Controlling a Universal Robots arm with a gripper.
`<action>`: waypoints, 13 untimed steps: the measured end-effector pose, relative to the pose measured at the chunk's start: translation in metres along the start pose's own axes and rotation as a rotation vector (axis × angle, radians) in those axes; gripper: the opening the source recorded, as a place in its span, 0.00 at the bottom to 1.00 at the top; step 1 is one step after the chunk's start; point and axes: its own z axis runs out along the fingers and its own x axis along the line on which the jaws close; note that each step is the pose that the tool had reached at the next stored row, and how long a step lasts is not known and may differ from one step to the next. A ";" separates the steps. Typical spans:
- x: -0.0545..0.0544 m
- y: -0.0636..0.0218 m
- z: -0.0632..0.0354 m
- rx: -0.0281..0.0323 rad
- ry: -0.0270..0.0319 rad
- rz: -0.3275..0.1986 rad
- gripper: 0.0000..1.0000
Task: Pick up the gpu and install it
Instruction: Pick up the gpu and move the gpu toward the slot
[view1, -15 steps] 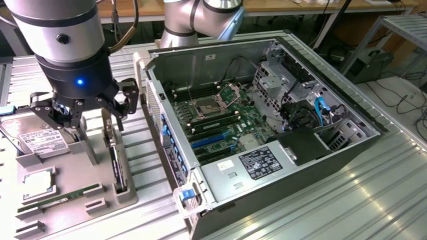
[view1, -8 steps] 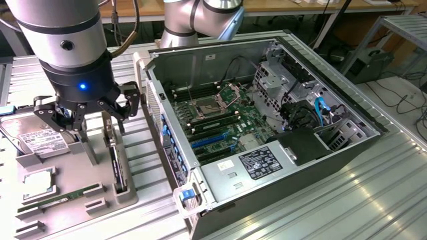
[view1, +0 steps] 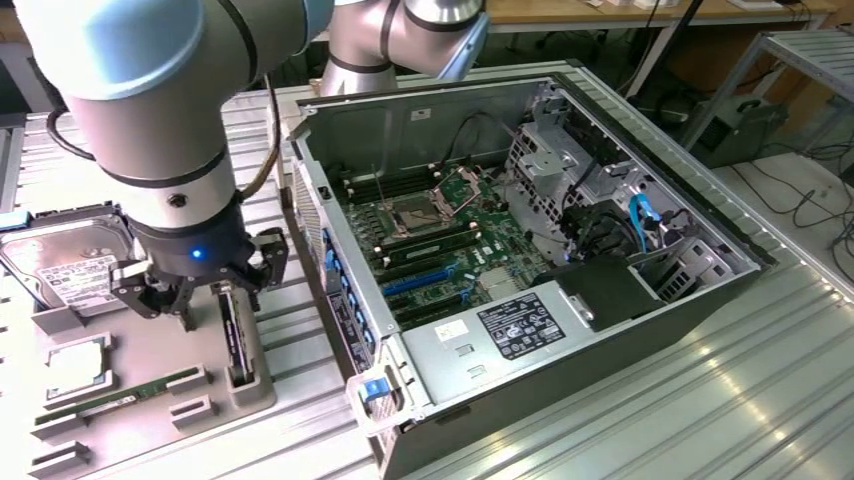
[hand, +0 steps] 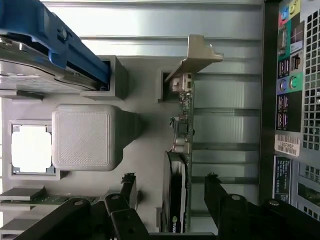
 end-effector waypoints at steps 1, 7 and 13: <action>0.000 -0.0003 0.0068 0.0070 0.0002 0.000 0.66; -0.002 -0.0072 0.0181 0.0150 0.0003 0.001 0.44; -0.003 -0.0072 0.0182 0.0149 0.0003 0.001 0.28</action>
